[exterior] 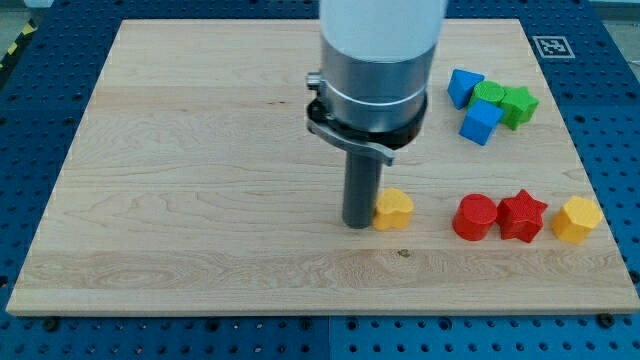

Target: Move the green star at the center of the table

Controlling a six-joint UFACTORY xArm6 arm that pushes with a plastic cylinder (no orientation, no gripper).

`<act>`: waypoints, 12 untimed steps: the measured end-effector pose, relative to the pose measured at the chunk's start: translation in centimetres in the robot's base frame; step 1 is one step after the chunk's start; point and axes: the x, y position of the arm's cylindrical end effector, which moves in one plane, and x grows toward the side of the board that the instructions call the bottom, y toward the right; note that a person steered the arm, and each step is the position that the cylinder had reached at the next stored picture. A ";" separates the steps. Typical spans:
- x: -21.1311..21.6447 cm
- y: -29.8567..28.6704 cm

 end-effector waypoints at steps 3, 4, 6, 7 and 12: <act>-3.3 2.0; -10.6 -0.8; -26.2 9.0; -25.1 19.1; -16.4 26.4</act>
